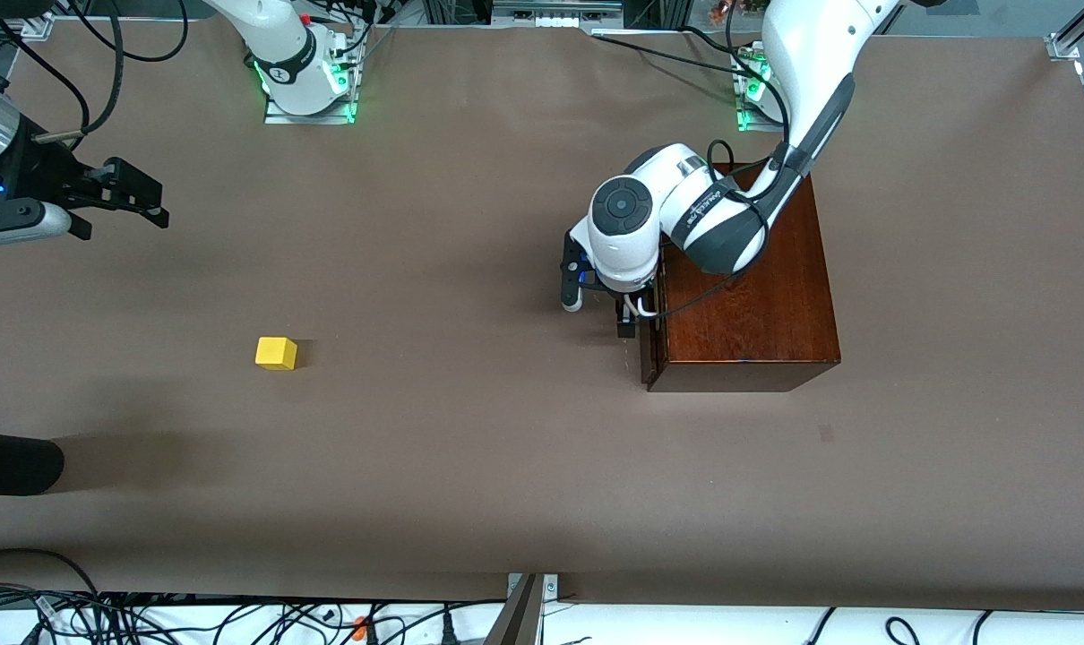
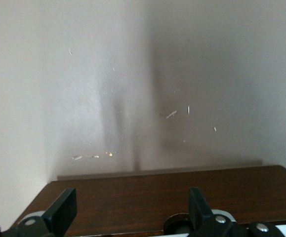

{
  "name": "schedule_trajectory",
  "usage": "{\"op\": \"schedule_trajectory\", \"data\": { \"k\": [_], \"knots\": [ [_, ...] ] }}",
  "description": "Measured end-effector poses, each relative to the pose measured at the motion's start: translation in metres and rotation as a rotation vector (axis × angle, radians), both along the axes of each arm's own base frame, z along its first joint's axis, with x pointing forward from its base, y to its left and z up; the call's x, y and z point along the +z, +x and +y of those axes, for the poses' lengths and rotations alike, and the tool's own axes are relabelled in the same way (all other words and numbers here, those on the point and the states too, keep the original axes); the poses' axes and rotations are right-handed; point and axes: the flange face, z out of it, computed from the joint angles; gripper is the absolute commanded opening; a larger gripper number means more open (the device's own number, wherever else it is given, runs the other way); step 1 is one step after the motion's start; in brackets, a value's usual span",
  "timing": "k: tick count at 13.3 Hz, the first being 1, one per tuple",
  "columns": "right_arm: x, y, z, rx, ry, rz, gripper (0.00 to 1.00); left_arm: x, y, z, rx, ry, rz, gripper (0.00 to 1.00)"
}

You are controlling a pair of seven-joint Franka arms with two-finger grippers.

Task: Open drawer, take yellow block, close drawer

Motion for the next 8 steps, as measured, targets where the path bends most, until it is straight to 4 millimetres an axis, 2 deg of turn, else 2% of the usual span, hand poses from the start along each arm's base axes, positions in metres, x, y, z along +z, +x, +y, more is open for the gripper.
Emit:
{"op": "schedule_trajectory", "data": {
  "k": [3, 5, 7, 8],
  "knots": [
    [-0.002, 0.001, 0.0, 0.0, -0.003, 0.003, 1.0, 0.046, -0.004, -0.013, 0.149, -0.105, 0.014, 1.0],
    [-0.002, 0.001, -0.001, 0.001, -0.003, 0.004, 1.0, 0.079, -0.009, -0.011, 0.273, -0.125, 0.035, 1.0],
    [-0.002, 0.001, 0.0, 0.003, -0.004, 0.003, 1.0, 0.113, -0.011, 0.01, 0.413, -0.069, 0.07, 1.0],
    [-0.002, 0.001, 0.0, 0.004, -0.004, 0.003, 1.0, 0.132, -0.006, 0.031, 0.48, -0.026, 0.085, 1.0]
  ]
}}
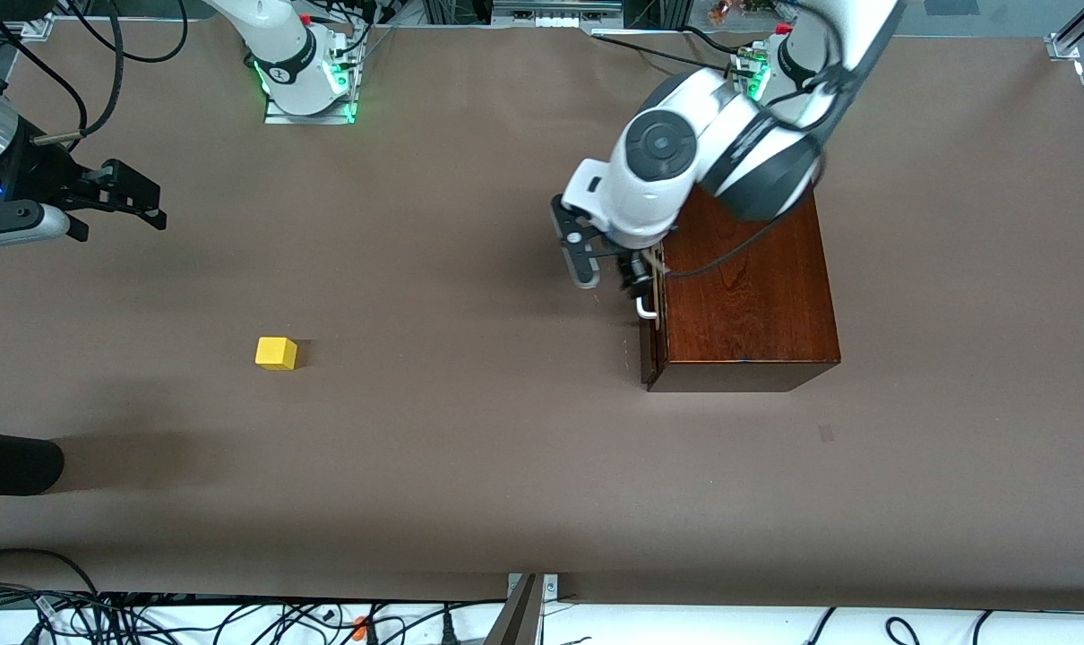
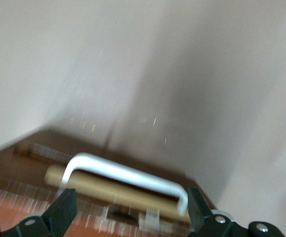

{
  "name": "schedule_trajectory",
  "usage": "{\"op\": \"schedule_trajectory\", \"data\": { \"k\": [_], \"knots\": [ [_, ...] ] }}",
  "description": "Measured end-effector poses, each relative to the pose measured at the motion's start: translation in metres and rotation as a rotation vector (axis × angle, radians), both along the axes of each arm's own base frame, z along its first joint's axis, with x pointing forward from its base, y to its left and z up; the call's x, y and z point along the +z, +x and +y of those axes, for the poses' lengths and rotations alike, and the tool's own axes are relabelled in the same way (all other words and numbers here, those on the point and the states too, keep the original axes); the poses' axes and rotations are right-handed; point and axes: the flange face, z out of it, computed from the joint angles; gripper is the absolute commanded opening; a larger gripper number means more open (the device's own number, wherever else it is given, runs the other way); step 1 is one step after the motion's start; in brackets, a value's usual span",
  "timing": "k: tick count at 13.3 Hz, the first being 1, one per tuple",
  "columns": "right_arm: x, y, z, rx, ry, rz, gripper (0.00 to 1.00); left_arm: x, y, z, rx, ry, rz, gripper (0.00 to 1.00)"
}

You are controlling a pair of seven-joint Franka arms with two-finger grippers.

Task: Open drawer, take yellow block, close drawer

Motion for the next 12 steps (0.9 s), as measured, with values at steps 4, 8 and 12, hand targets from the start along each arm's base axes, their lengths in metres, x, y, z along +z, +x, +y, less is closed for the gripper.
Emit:
{"op": "schedule_trajectory", "data": {
  "k": [4, 8, 12],
  "knots": [
    [0.0, 0.0, 0.001, 0.002, 0.0, 0.0, 1.0, 0.08, 0.045, 0.119, 0.239, 0.088, 0.078, 1.0],
    [0.0, 0.0, 0.003, 0.005, 0.0, 0.0, 1.0, 0.126, 0.066, 0.225, 0.452, 0.108, 0.09, 1.0],
    [0.0, 0.0, 0.005, 0.009, 0.0, 0.0, 1.0, 0.161, 0.069, 0.309, 0.667, 0.11, -0.011, 1.0]
  ]
}}
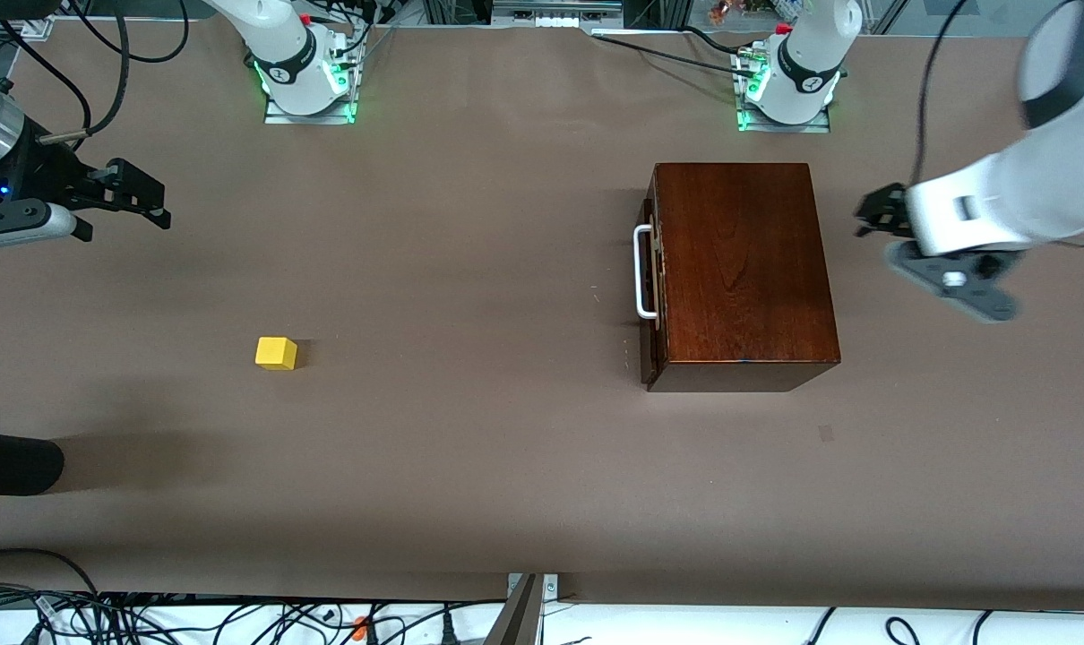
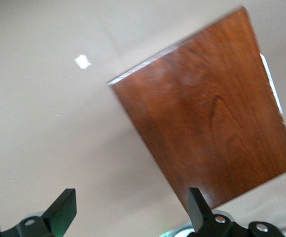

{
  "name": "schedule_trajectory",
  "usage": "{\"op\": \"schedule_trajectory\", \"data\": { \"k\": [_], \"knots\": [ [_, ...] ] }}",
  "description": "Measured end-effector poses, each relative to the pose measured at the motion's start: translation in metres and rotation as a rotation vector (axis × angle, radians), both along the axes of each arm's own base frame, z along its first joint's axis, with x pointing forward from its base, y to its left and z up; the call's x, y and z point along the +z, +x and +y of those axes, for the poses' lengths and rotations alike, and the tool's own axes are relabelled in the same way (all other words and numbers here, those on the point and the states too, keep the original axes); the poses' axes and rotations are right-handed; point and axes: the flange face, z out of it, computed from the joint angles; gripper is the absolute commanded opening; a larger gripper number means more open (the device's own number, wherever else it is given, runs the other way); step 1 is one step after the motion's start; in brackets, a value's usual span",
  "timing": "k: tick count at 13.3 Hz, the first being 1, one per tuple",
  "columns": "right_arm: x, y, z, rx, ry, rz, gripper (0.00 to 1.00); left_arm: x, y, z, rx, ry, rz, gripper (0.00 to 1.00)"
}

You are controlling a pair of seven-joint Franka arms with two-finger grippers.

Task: Open drawer, take yellow block, close drawer

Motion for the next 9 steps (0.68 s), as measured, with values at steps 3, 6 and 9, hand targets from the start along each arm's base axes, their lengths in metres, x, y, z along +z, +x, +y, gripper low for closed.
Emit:
{"op": "schedule_trajectory", "data": {
  "k": [3, 6, 9],
  "knots": [
    [0.0, 0.0, 0.0, 0.0, 0.0, 0.0, 1.0, 0.018, -0.014, 0.03, 0.24, 0.048, -0.091, 1.0],
    [0.0, 0.0, 0.0, 0.0, 0.0, 0.0, 1.0, 0.011, -0.034, 0.036, 0.397, 0.06, -0.161, 1.0],
    [0.0, 0.0, 0.0, 0.0, 0.0, 0.0, 1.0, -0.01, -0.053, 0.035, 0.419, 0.067, -0.151, 1.0]
  ]
}}
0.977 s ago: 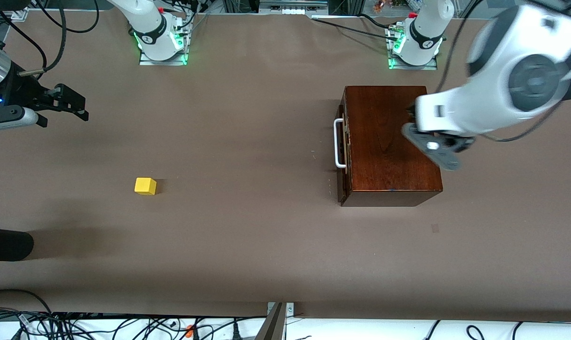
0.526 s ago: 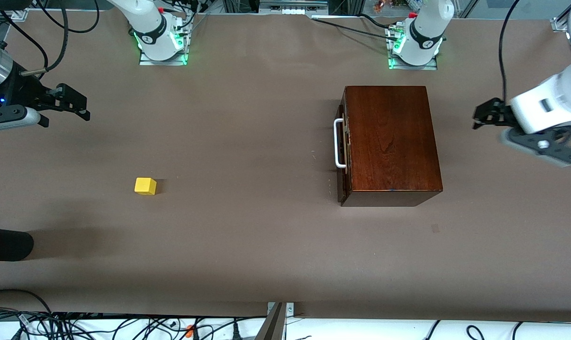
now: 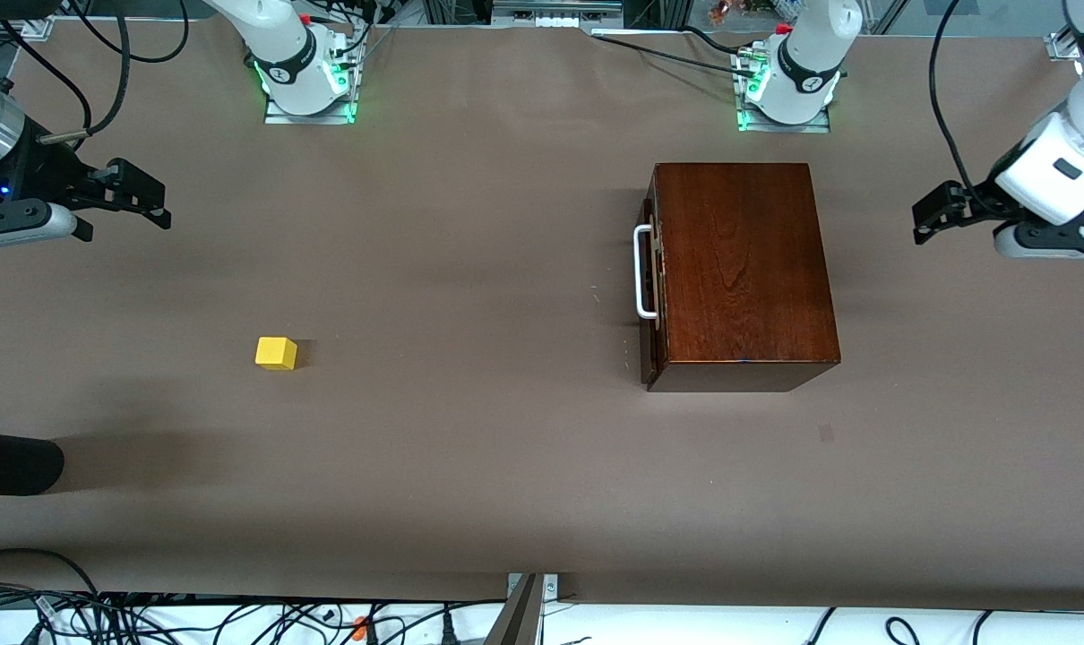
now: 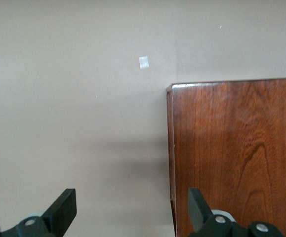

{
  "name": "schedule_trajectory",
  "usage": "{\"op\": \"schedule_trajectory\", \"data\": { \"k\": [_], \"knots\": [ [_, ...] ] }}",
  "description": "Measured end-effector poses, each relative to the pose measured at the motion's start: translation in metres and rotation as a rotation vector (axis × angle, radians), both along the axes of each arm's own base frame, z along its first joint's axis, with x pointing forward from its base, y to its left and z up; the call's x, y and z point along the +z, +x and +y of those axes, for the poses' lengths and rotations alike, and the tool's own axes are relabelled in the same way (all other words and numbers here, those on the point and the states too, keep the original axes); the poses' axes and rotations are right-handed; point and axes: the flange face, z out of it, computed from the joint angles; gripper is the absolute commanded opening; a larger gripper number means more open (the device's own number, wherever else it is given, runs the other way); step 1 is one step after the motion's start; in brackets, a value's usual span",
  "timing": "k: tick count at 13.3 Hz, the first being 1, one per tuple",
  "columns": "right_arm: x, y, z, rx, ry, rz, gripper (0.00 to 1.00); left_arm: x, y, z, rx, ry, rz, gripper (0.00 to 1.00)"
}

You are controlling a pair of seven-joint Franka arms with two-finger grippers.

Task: Open drawer, take yellow block, close drawer

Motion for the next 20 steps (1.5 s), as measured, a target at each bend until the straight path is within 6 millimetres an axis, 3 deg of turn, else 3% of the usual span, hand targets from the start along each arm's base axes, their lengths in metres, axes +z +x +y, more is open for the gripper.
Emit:
{"op": "schedule_trajectory", "data": {
  "k": [2, 6, 20],
  "knots": [
    [0.0, 0.0, 0.0, 0.0, 0.0, 0.0, 1.0, -0.008, 0.001, 0.0, 0.003, -0.001, -0.014, 1.0],
    [0.0, 0.0, 0.0, 0.0, 0.0, 0.0, 1.0, -0.003, 0.001, -0.01, -0.015, -0.002, -0.038, 1.0],
    [0.0, 0.0, -0.001, -0.002, 0.0, 0.0, 1.0, -0.003, 0.003, -0.016, -0.025, -0.002, -0.041, 1.0]
  ]
}}
